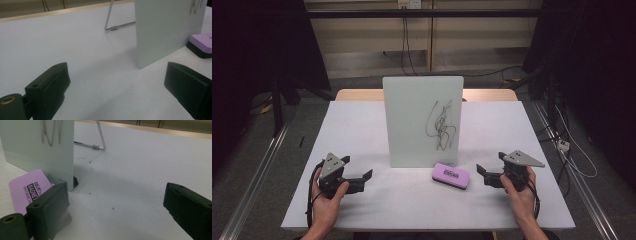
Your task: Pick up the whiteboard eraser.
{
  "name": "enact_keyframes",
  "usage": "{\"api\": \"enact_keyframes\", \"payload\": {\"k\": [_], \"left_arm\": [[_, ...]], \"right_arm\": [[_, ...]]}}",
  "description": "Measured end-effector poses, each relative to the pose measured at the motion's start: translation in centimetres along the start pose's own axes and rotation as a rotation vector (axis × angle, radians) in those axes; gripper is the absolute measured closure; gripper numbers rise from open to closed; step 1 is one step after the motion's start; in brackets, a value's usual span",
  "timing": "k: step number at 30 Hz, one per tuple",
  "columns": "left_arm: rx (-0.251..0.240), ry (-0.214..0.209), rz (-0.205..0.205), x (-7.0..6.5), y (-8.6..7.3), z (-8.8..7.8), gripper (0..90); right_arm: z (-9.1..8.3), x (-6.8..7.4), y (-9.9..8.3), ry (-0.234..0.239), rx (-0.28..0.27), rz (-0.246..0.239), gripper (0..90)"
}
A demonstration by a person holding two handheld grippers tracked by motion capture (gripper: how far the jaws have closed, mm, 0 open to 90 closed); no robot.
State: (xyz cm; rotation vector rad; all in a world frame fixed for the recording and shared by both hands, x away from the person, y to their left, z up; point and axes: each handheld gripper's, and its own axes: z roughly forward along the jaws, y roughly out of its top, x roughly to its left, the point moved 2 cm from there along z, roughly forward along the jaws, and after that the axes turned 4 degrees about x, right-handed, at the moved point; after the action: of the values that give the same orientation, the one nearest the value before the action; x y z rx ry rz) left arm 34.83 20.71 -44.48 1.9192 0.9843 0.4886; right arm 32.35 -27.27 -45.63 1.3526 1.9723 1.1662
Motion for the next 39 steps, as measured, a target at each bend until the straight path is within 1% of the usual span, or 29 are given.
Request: {"api": "enact_keyframes", "payload": {"k": [3,4,6,7,10,13,15,18,19,20,21,22,23,24,25,26,27,28,29,30,32,33,34,37,39], "left_arm": [[-0.001,0.002,-0.003,0.0,0.0,0.0,5.8],[0.0,-0.001,-0.01,0.0,0.0,0.0,5.7],[0.005,0.003,-0.012,0.1,-0.1,0.1,5.6],[0.005,0.004,-0.021,0.1,-0.1,0.2,5.6],[0.005,0.001,-0.022,0.1,-0.1,0.2,5.6],[0.011,-0.003,-0.015,0.1,-0.1,0.2,5.6],[0.013,-0.004,-0.024,0.1,-0.2,0.2,5.6],[0.022,0.02,-0.008,0.1,-0.2,0.0,5.4],[0.022,0.02,-0.008,0.1,-0.2,0.0,5.4],[0.02,0.026,-0.022,0.0,-0.2,-0.1,5.2],[0.023,0.014,-0.024,-0.1,-0.2,-0.2,4.8],[0.023,0.014,-0.024,-0.1,-0.2,-0.2,4.7],[0.021,0.005,-0.015,-0.2,-0.2,-0.1,4.7],[0.021,0.006,-0.011,-0.2,-0.2,-0.1,4.7],[0.021,0.006,-0.011,-0.2,-0.2,-0.1,4.7],[0.024,0.005,-0.011,0.0,-0.2,0.0,4.8],[0.024,0.005,-0.011,0.0,-0.2,0.0,4.8],[0.03,0.007,-0.021,0.2,-0.3,0.2,4.8],[0.033,0.004,-0.02,0.3,-0.3,0.2,4.8],[0.035,0.003,-0.019,0.3,-0.4,0.2,4.8],[0.036,0.003,-0.017,0.3,-0.4,0.2,4.8],[0.036,0.0,-0.015,0.2,-0.4,0.2,4.8],[0.033,-0.008,-0.011,0.1,-0.4,0.2,4.8],[0.028,-0.017,-0.011,-0.1,-0.4,0.1,4.8],[0.031,-0.019,-0.006,-0.1,-0.4,0.2,4.8]], "right_arm": [[-0.1,0.1,0.1,-0.003,-0.01,-0.009,6.0],[-0.1,0.0,0.1,0.0,-0.012,-0.01,6.0],[-0.1,0.0,0.1,0.008,-0.016,-0.004,5.7],[-0.1,0.0,0.1,0.007,-0.012,-0.003,5.8],[-0.1,-0.1,0.1,0.023,-0.012,-0.007,5.7],[-0.2,0.0,0.2,0.039,-0.019,-0.001,5.6],[-0.2,0.0,0.2,0.044,-0.021,-0.004,7.8],[-0.2,0.2,0.2,0.057,-0.025,-0.011,9.0],[-0.2,0.3,0.2,0.062,-0.026,-0.016,9.1],[-0.2,0.4,0.3,0.07,-0.028,-0.023,9.3],[-0.2,0.5,0.3,0.076,-0.023,-0.026,9.6],[-0.1,0.6,0.3,0.078,-0.018,-0.03,9.8],[-0.1,0.8,0.3,0.09,-0.001,-0.031,9.7],[0.0,0.9,0.3,0.102,0.012,-0.039,9.0],[0.0,0.9,0.3,0.102,0.012,-0.039,9.0],[0.1,1.1,0.4,0.111,0.029,-0.058,6.4],[0.1,1.1,0.4,0.111,0.029,-0.058,6.4],[0.1,1.4,0.5,0.123,0.049,-0.065,5.6],[0.1,1.5,0.6,0.133,0.058,-0.069,5.6],[0.1,1.6,0.6,0.134,0.063,-0.078,5.8],[0.2,1.8,0.8,0.145,0.067,-0.094,7.7],[0.2,1.8,0.8,0.145,0.067,-0.094,7.7],[0.5,2.0,0.9,0.157,0.061,-0.092,10.7],[0.9,2.3,0.9,0.151,0.057,-0.086,11.5],[1.1,2.5,1.0,0.156,0.051,-0.094,12.8]]}}
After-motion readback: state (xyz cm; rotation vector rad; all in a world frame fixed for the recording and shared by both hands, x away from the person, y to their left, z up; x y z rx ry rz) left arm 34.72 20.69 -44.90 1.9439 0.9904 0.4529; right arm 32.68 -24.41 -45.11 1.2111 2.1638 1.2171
